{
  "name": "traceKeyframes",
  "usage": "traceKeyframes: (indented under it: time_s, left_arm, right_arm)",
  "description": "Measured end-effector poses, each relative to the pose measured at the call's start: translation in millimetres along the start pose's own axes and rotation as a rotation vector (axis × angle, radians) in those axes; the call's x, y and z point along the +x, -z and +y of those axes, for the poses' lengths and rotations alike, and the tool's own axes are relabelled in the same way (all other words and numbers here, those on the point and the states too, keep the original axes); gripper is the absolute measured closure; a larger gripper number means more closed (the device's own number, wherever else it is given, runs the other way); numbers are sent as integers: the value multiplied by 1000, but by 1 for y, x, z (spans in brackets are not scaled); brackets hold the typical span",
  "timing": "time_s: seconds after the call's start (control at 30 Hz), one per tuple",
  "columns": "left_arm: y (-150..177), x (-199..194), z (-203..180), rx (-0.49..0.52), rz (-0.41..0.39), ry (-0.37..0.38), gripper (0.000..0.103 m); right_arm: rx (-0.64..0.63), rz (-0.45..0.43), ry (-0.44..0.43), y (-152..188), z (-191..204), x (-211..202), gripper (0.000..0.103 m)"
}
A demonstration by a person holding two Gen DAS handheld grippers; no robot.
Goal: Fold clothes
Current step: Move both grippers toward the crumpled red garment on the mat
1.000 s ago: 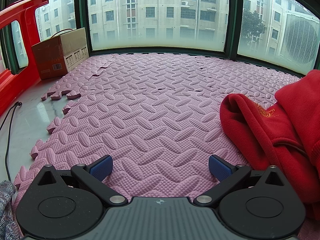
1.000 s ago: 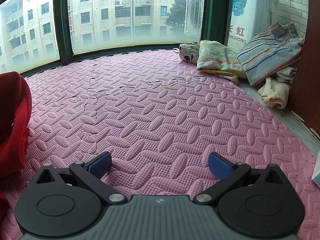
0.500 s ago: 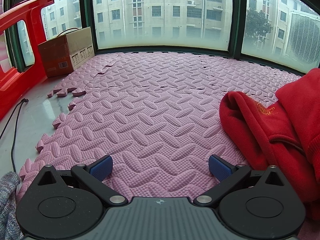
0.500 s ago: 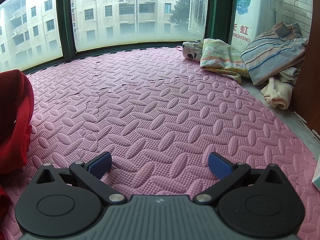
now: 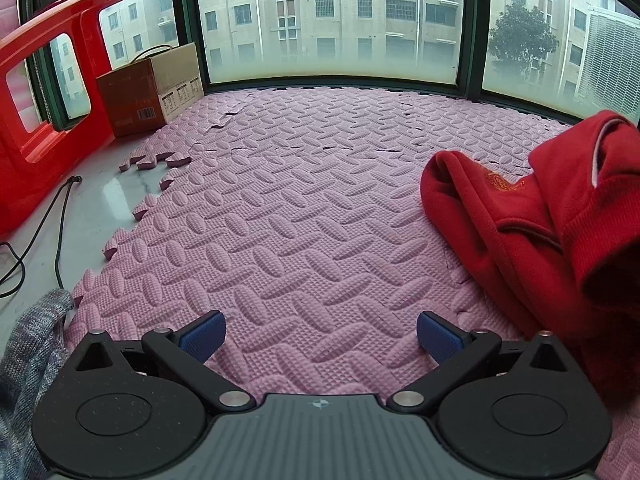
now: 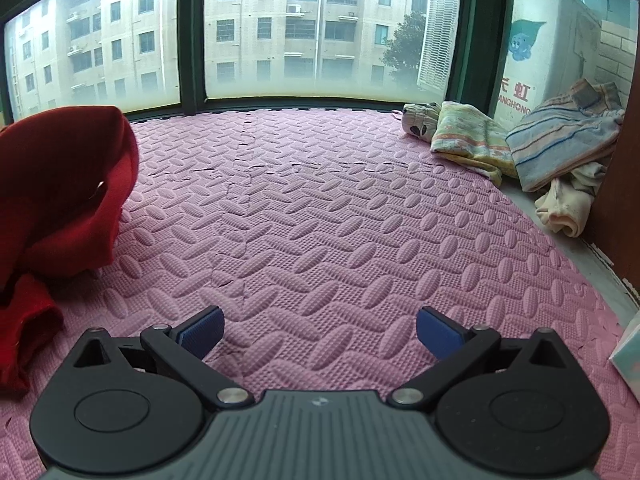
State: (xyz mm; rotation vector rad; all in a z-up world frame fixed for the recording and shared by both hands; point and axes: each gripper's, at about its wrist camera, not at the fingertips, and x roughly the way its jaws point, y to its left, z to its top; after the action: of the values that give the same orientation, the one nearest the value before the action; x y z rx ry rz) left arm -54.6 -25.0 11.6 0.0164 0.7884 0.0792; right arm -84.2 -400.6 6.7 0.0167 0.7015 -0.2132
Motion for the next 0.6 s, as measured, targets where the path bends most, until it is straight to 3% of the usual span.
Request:
traceKeyframes:
  time_s: [0.6]
  left_arm:
    - [22, -45, -20, 10, -30, 19, 0]
  right_arm:
    - [-101, -106, -108, 22, 45, -75, 0]
